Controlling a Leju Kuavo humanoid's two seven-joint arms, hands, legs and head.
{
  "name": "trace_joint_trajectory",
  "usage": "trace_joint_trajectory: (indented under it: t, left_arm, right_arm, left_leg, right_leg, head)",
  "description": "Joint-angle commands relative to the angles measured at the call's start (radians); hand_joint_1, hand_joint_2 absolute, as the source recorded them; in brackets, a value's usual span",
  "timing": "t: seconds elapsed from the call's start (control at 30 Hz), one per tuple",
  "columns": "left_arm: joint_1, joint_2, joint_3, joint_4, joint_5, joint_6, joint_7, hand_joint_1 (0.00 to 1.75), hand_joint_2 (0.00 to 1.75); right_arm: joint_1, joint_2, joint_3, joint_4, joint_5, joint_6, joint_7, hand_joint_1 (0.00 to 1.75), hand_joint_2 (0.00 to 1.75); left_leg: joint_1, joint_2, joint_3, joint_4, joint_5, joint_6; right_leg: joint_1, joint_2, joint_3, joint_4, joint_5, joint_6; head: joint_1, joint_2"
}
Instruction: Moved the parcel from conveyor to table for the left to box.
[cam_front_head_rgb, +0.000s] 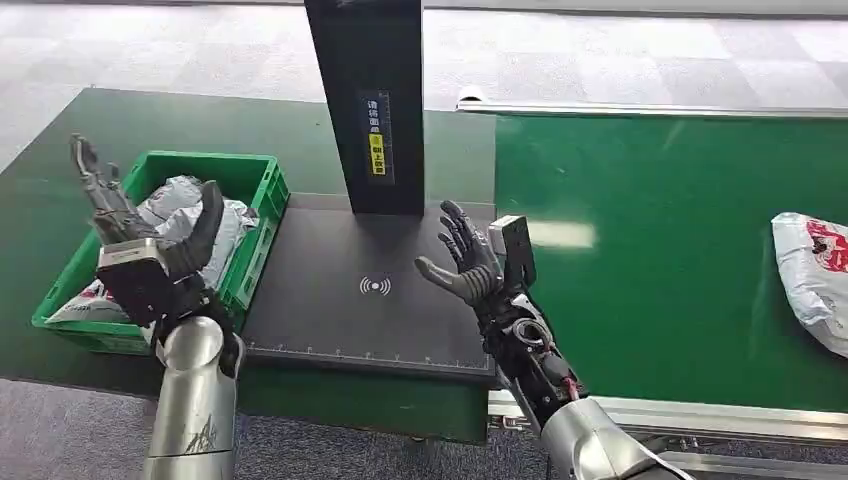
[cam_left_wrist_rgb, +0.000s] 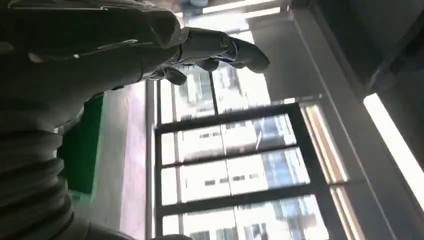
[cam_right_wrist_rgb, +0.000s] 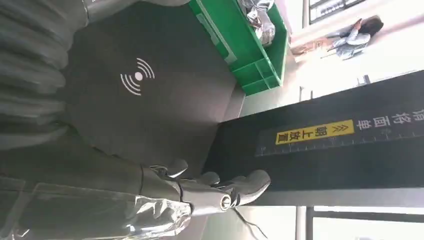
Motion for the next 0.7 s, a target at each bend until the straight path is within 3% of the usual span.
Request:
trace_joint_trajectory:
  t: [0.03,0.07,0.13,0.17,0.7]
  left_arm:
    - [0.063,0.069,-0.216,0.151,0.077,-0.178,0.192,0.0,1.75]
    - [0.067,0.049,-0.193,0.194,0.172,-0.278,0.198,0.0,1.75]
    - [0.073,0.047,-0.195,0.205,0.173,-0.279,0.183,0.0,1.75]
    - [0.084,0.039,-0.179,0.228,0.256,-0.355,0.175,0.0,1.75]
    - [0.057,0.038,-0.133,0.309,0.157,-0.309,0.196,0.0,1.75]
  right_arm:
    - [-0.016,-0.031,0.018,-0.011,-0.006,-0.024,0.0,0.0,1.75]
    - [0.002,-0.031,0.011,-0.041,0.001,-0.037,0.0,0.0,1.75]
    - [0.004,-0.03,0.01,-0.046,0.003,-0.039,0.001,0.0,1.75]
    - [0.012,-0.026,0.007,-0.062,0.007,-0.044,0.005,0.0,1.75]
    - [-0.024,0.017,-0.022,-0.043,0.063,-0.056,0.01,0.0,1.75]
  left_leg:
    - [-0.001,-0.001,0.003,-0.002,0.0,0.0]
    - [-0.001,-0.001,0.002,-0.002,0.0,0.0]
    - [-0.001,-0.001,0.004,-0.003,0.0,0.0]
    - [0.0,-0.001,0.003,-0.002,0.0,0.0]
    - [0.0,0.001,0.002,-0.001,0.0,0.0]
  right_leg:
    - [-0.001,-0.001,0.002,-0.001,0.0,0.0]
    - [-0.001,-0.001,0.002,-0.001,0.0,0.0]
    - [-0.001,-0.001,0.003,-0.002,0.0,0.0]
    - [0.0,-0.001,0.002,-0.001,0.0,0.0]
    - [0.0,0.001,0.001,0.0,0.0,0.0]
  head:
    - [0.0,0.0]
    - [0.0,0.0]
    - [0.0,0.0]
    - [0.0,0.0]
    - [0.0,0.0]
